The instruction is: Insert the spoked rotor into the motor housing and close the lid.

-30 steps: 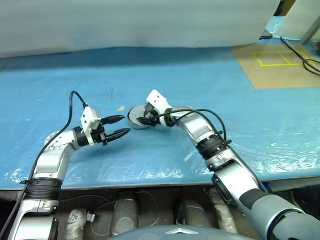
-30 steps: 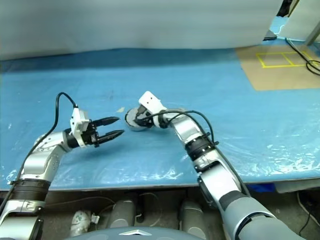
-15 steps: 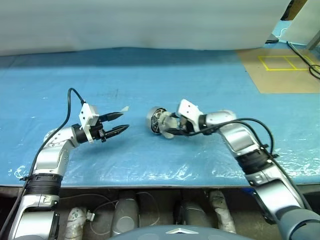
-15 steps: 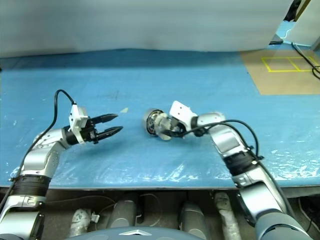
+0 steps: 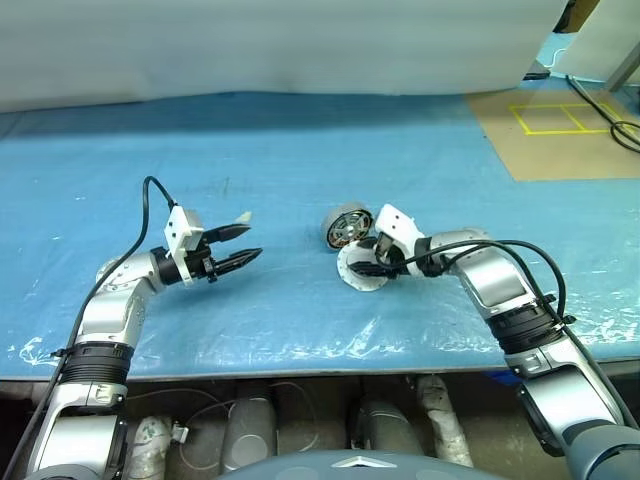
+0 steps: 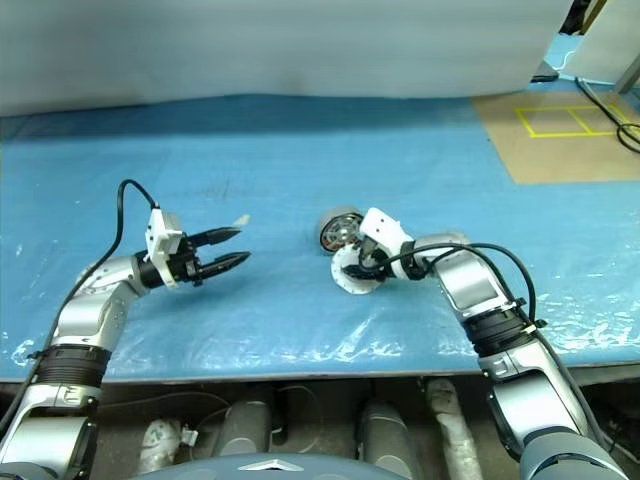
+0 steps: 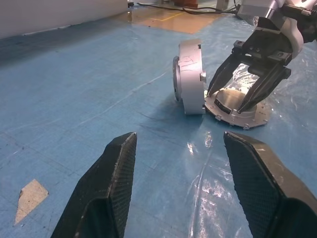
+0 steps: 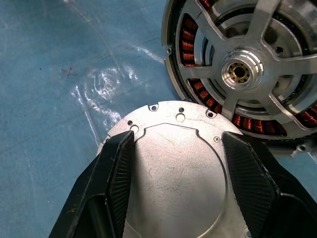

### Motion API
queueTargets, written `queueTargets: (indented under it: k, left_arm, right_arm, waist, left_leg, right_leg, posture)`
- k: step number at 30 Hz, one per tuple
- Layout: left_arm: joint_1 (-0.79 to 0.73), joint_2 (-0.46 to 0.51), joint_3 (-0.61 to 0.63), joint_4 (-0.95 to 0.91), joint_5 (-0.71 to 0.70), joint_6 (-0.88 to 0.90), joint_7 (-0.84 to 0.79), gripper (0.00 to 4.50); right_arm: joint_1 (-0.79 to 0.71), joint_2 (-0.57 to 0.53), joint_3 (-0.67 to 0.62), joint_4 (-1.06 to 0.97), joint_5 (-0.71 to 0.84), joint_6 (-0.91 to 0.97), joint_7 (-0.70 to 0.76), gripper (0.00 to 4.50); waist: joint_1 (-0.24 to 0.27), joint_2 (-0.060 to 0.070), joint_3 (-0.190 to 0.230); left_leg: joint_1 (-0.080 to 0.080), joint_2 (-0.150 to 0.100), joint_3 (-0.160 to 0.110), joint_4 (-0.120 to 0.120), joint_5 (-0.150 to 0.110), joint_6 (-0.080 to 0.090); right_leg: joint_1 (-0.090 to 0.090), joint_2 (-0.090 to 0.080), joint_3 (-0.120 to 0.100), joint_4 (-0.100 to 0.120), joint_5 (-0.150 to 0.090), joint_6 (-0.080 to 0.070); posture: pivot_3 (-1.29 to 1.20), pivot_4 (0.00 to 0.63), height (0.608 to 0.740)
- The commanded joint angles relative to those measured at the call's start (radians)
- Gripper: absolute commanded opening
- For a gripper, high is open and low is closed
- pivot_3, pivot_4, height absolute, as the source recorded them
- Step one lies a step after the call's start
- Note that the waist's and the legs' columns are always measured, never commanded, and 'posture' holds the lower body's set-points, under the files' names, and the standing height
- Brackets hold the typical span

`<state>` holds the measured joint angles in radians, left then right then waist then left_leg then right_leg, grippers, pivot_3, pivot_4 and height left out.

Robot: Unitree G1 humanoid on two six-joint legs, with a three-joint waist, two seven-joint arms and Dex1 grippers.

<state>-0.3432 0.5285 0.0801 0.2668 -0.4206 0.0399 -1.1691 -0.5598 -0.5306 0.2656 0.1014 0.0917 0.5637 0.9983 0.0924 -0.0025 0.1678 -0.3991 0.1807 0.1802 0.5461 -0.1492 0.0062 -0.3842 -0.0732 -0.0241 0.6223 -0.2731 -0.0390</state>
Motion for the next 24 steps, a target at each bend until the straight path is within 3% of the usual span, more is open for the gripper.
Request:
queueTargets:
  k: [1,6,16,24]
  left_arm:
    - [0.008,0.0,0.01,-0.018,-0.006,-0.015,-0.002,3.0]
    - [0.013,-0.003,0.011,-0.023,-0.006,-0.015,0.001,3.0]
    - [0.017,-0.036,0.002,-0.017,0.002,-0.026,0.011,3.0]
    - [0.028,-0.046,0.004,-0.017,0.006,-0.033,0.018,3.0]
  right_arm:
    - [-0.016,0.005,-0.03,-0.031,0.038,0.004,0.006,2.94]
    - [-0.039,0.009,-0.04,-0.001,0.037,-0.037,-0.003,2.94]
    - [-0.329,0.175,-0.188,0.213,0.09,-0.152,-0.156,2.94]
    - [-0.351,0.179,-0.156,0.326,0.034,-0.233,-0.162,2.94]
  waist:
    - [0.0,0.0,0.0]
    - [0.002,0.0,0.0]
    - [-0.016,0.0,0.0]
    - [-0.017,0.0,0.001]
  left_leg:
    - [-0.001,0.0,0.0,0.0,0.0,0.0]
    - [-0.006,0.0,0.0,0.001,0.0,0.0]
    - [-0.007,0.001,0.0,0.002,0.0,0.0]
    - [-0.012,0.001,0.0,0.003,0.002,0.002]
  right_leg:
    - [-0.001,0.0,0.0,0.001,0.0,0.0]
    - [-0.004,0.0,0.0,0.001,0.0,0.0]
    - [-0.006,0.0,0.0,0.003,0.001,-0.001]
    - [-0.009,0.0,-0.003,0.004,0.003,0.003]
  posture:
    - [0.0,0.15,0.74]
    - [0.0,0.15,0.74]
    - [0.0,0.15,0.74]
    - [0.0,0.15,0.74]
